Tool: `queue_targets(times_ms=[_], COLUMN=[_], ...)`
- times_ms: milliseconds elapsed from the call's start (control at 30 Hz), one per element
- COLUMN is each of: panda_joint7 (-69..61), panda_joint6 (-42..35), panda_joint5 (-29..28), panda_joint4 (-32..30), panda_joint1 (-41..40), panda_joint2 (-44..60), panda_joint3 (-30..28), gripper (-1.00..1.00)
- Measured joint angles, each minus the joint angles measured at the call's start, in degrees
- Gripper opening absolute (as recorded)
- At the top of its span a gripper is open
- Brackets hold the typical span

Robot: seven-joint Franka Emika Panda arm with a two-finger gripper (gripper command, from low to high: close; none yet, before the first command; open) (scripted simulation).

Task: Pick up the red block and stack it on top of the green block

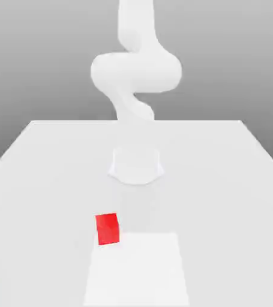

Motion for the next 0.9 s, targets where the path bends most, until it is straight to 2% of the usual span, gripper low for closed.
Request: queue_targets(times_ms=[333,500,567,733,900], panda_joint7=[-8.2,-14.9,-18.4,-23.8,-28.1], panda_joint6=[13.2,21.1,26.2,35.4,42.2], panda_joint5=[-4.7,-5.0,-3.9,1.5,7.2], panda_joint4=[-18.7,-29.2,-32.2,-32.8,-32.0], panda_joint1=[-2.0,-2.4,-2.3,-2.1,-7.5], panda_joint2=[16.1,25.4,32.2,43.7,51.6], panda_joint3=[-3.7,-8.2,-9.9,-9.7,-2.9], gripper=[0.00,0.00,0.00,0.00,0.00])
